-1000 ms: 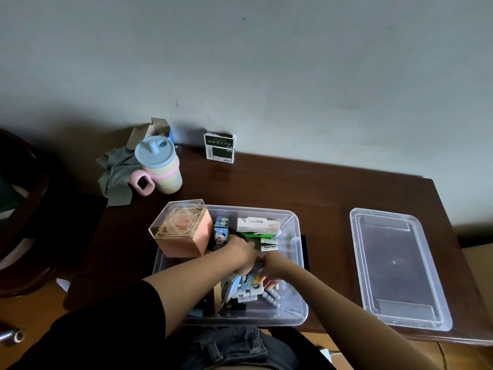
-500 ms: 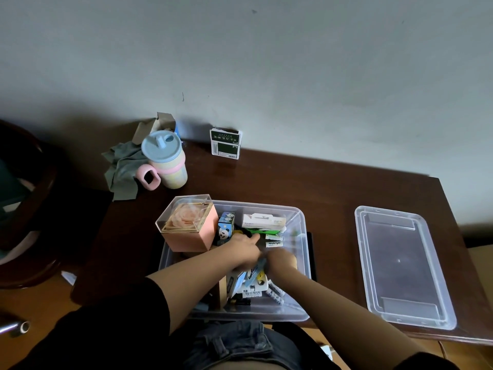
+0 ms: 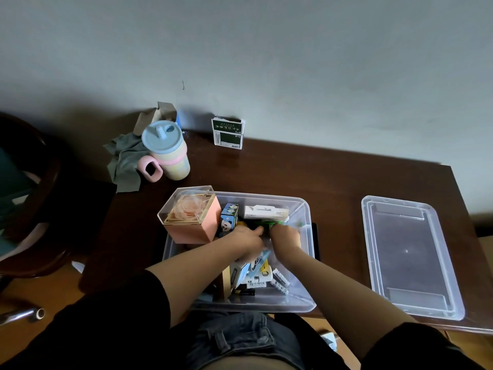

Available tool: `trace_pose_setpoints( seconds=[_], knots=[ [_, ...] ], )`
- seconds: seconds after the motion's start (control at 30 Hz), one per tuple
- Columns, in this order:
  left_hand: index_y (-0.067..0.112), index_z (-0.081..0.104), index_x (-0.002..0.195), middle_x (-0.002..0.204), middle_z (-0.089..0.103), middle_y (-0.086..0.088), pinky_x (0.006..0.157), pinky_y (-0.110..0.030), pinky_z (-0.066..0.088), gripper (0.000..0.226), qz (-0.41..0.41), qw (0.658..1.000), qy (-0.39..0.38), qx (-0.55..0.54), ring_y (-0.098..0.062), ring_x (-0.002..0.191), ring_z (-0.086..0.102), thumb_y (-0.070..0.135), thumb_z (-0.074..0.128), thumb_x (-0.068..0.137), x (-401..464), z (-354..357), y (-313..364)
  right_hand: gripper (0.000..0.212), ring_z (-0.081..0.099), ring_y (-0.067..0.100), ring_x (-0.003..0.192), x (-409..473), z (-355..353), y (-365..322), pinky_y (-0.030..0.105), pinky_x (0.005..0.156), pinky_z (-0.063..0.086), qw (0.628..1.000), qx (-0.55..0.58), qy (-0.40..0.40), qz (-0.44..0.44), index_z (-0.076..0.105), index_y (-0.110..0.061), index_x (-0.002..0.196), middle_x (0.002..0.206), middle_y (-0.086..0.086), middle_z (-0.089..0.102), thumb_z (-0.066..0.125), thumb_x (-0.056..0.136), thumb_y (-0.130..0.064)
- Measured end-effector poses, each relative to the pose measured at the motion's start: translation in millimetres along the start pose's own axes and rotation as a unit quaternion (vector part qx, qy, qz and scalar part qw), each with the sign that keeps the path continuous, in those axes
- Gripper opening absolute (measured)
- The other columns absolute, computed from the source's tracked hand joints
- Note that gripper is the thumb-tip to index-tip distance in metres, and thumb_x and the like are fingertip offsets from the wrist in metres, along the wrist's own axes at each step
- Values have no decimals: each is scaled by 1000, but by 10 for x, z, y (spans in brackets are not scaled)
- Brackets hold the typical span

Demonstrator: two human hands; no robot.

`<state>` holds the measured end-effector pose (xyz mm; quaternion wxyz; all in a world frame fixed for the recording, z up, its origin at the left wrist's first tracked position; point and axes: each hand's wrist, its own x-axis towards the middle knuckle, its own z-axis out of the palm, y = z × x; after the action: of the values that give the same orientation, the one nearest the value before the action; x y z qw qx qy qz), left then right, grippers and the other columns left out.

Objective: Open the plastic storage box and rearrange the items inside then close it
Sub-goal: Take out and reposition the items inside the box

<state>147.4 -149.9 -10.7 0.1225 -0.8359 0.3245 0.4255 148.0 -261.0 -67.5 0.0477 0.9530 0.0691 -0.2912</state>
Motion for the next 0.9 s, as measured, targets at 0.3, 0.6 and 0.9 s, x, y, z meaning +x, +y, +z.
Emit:
trace_pose_setpoints(
  seconds=[0.3,0.6,0.9],
  knots=[
    [25,39,143,153,18,-12,74,-35,39,60,-6,999,6,-49,-37,124,45,3,50,88,60,77,-10,51,60,26,112,-266,143,19,32,79,51,967,-70,-238,-55,58,-6,122,121,8,62,75,80,-28],
    [25,48,135,146,24,-13,68,-35,37,48,-12,999,17,-30,-35,108,53,6,43,91,65,56,1,33,62,26,105,-251,324,-1,30,75,48,995,-48,-75,-41,56,-8,121,116,9,63,46,91,2],
    [17,39,143,159,5,-12,70,-34,39,72,-23,1000,16,-2,-35,113,53,-5,61,79,74,83,2,31,65,27,102,-112,225,0,31,74,50,1000,12,20,-2,44,-4,121,113,10,65,52,91,-3]
  ],
)
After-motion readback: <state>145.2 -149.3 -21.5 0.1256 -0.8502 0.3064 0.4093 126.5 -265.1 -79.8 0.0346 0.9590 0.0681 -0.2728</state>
